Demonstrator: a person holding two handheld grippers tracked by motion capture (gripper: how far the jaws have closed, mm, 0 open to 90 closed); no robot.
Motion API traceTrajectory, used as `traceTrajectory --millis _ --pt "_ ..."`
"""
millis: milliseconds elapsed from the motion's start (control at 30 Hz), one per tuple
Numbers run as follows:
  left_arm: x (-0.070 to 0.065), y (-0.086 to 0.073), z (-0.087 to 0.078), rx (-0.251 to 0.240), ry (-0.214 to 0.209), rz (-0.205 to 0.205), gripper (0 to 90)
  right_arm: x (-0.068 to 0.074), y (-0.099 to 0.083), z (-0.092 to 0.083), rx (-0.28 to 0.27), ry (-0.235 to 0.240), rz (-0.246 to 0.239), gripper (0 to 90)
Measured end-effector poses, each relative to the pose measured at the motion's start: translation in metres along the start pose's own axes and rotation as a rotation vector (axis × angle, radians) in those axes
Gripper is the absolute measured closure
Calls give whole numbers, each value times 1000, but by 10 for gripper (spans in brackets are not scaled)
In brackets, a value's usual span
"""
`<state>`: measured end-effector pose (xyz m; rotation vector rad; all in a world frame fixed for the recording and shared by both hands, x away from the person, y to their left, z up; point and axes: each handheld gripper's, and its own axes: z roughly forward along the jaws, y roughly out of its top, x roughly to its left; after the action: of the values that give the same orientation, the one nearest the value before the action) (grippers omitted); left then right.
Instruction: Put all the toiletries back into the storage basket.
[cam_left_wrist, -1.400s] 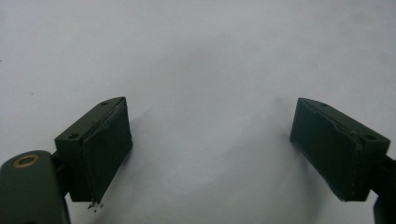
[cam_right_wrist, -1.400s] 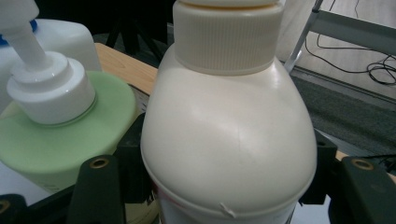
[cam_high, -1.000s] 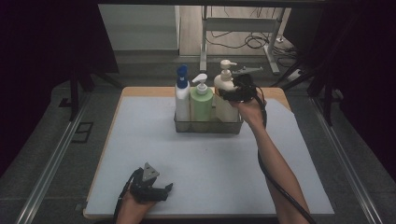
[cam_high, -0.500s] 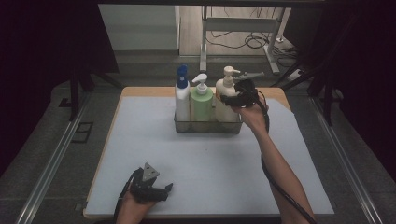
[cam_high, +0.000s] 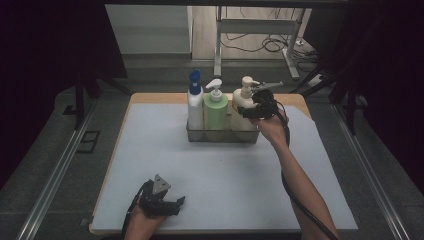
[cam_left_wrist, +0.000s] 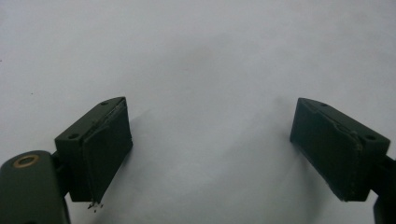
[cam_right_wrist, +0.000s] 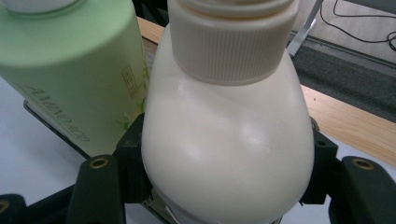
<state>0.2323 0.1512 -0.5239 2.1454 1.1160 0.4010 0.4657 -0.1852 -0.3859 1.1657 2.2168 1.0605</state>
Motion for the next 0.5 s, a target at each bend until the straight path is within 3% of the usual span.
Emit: traceTrajectory --millis 500 --pt "0 0 0 0 0 -3 124 -4 -10 5 15 8 16 356"
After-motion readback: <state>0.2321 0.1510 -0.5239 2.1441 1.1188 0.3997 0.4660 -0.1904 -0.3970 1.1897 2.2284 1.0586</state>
